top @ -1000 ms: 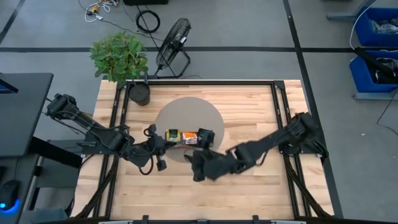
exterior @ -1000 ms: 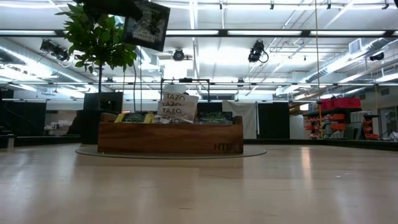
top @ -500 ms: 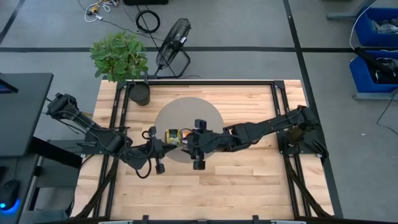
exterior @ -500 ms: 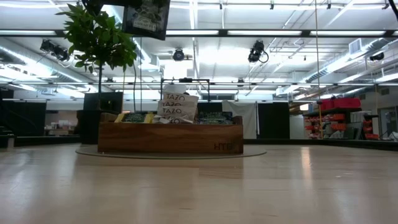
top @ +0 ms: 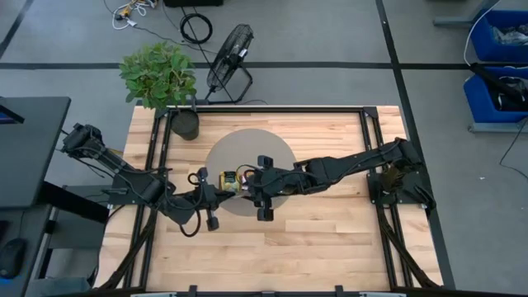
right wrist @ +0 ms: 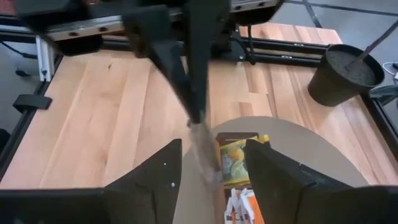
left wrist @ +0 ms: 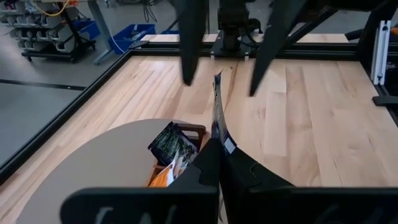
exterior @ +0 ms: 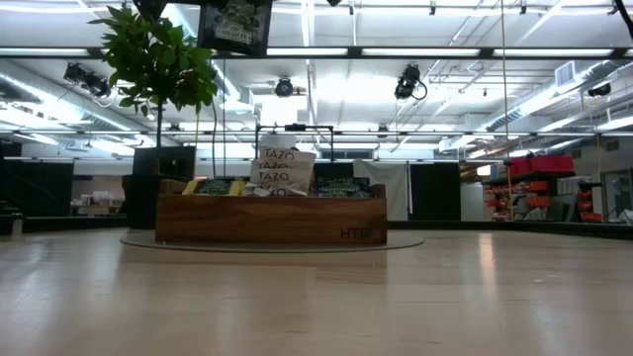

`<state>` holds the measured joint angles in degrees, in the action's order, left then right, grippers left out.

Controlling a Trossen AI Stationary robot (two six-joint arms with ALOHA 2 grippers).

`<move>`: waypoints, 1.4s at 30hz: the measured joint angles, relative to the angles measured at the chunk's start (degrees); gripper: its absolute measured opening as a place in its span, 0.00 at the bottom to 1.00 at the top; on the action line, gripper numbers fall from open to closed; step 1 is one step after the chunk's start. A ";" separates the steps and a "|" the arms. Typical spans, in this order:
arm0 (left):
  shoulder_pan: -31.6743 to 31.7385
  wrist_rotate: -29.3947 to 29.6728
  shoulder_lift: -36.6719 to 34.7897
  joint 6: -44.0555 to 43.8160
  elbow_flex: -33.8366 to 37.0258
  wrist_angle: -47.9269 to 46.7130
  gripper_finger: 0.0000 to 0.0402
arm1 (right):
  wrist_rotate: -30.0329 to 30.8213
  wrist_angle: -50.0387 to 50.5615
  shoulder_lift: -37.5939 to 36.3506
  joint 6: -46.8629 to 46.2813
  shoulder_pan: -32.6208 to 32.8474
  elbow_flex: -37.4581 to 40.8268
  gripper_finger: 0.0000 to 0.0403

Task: Pick & Place Tea
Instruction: Put the violet tea bag into the wooden organizer

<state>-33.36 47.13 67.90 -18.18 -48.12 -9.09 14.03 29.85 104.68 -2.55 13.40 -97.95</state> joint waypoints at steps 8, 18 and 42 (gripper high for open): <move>0.09 0.00 0.00 1.27 0.00 1.46 0.00 | -3.23 -0.07 0.01 0.70 -1.63 0.00 0.38; 0.27 0.00 0.00 2.40 0.00 2.44 0.00 | -6.14 -0.11 0.04 3.23 -1.85 0.00 0.06; 0.50 0.00 0.00 1.84 0.00 -0.28 0.19 | 6.51 15.75 -3.56 1.63 -1.74 1.32 0.00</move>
<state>-32.86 47.13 67.90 -16.34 -48.12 -9.37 20.54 45.59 101.13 -0.92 11.66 -96.64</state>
